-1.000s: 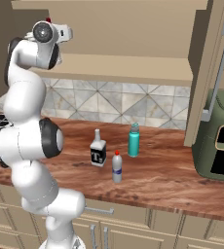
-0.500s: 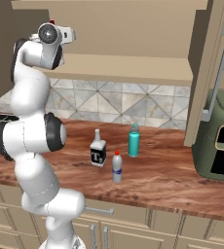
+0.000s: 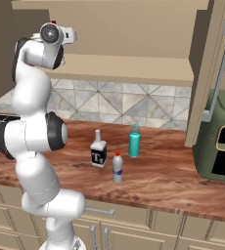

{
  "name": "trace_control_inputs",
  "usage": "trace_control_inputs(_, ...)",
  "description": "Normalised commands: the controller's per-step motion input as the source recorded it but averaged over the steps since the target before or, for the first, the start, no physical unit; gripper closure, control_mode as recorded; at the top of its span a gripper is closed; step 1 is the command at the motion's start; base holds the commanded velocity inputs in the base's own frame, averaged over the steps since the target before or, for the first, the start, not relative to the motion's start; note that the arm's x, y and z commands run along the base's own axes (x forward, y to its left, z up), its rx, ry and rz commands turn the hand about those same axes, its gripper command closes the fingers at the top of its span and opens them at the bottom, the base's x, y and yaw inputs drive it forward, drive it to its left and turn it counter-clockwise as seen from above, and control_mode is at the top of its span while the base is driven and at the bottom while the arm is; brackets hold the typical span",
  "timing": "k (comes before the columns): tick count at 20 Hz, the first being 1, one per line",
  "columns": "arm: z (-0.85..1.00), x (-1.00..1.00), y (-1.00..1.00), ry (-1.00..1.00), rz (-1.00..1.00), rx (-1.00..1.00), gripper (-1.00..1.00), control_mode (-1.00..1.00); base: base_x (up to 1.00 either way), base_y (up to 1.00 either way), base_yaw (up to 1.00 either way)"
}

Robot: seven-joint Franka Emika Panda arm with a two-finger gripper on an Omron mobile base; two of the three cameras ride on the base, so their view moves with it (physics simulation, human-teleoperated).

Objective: Sort all alcoholic drinks to one cabinet, and non-alcoholic drinks to the other.

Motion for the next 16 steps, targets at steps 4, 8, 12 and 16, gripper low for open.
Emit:
trace_control_inputs(4,-0.12,0.09,0.00,0.03,0.00,0.00,-1.00,-1.00,0.00,0.00,0.00)
trace_control_inputs(8,0.01,0.00,-0.03,0.00,0.00,0.02,-1.00,-1.00,0.00,0.00,0.00)
trace_control_inputs(12,0.06,-0.05,-0.14,0.00,0.00,0.04,-1.00,-1.00,0.00,0.00,0.00)
trace_control_inputs(16,0.12,-0.18,-0.14,0.00,0.00,0.03,-1.00,-1.00,0.00,0.00,0.00)
